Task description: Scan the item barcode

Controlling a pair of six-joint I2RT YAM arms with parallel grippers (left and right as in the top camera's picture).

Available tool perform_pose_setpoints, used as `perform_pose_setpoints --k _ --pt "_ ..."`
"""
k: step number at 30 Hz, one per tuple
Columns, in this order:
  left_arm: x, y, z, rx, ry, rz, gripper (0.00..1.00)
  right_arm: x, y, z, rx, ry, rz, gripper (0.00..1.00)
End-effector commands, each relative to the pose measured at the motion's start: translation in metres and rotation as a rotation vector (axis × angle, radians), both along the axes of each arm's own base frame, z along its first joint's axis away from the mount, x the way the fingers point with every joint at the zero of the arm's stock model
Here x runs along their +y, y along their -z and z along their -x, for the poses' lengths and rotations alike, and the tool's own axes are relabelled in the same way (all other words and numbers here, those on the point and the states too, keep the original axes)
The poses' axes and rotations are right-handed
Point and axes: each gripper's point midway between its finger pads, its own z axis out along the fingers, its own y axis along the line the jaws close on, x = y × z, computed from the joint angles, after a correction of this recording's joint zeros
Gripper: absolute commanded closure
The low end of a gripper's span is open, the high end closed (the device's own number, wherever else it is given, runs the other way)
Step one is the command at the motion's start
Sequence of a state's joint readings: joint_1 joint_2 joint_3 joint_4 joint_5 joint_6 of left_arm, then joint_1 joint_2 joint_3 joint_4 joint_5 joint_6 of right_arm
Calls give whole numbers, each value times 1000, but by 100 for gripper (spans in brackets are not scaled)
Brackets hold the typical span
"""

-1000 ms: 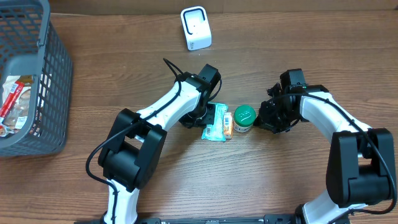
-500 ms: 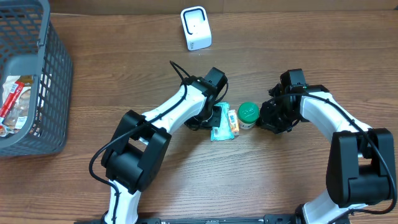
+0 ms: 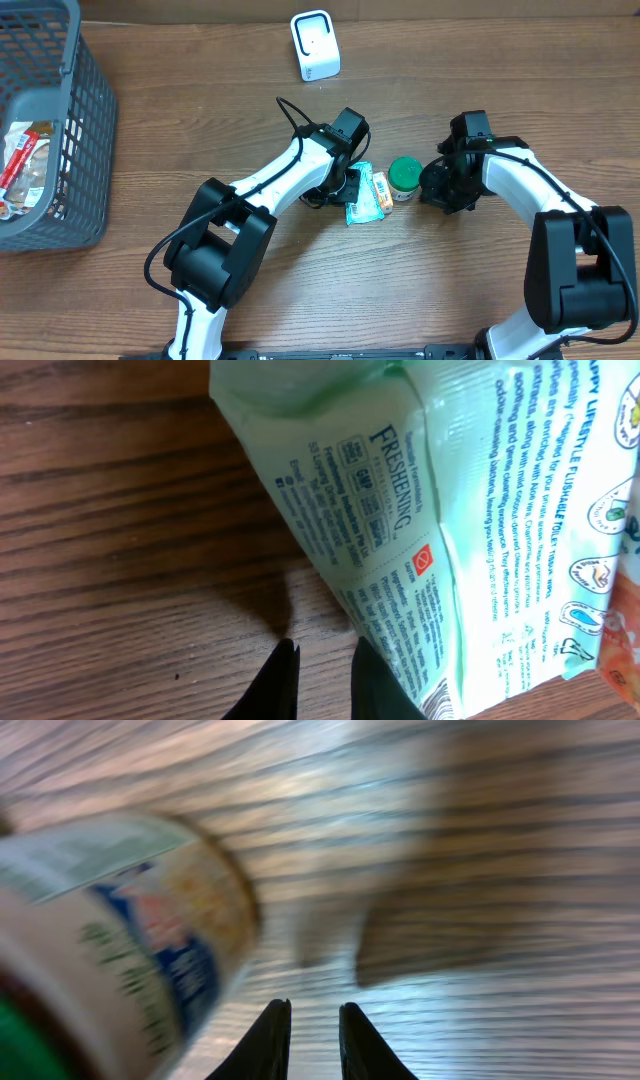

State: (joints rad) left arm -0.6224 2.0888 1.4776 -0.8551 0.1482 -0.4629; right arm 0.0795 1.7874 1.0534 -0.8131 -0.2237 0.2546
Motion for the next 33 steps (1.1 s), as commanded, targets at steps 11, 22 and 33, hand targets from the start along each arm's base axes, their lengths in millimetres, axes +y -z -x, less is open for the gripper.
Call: perform_pose_setpoints --k 11,22,33 --pt "-9 -9 -16 -92 24 31 84 -36 -1 -29 -101 119 64 82" --pt "-15 -11 -22 -118 24 53 87 -47 -4 -31 -101 148 73 88" --pt "-18 -12 -18 -118 37 51 96 -61 -47 -56 -202 150 52 87"
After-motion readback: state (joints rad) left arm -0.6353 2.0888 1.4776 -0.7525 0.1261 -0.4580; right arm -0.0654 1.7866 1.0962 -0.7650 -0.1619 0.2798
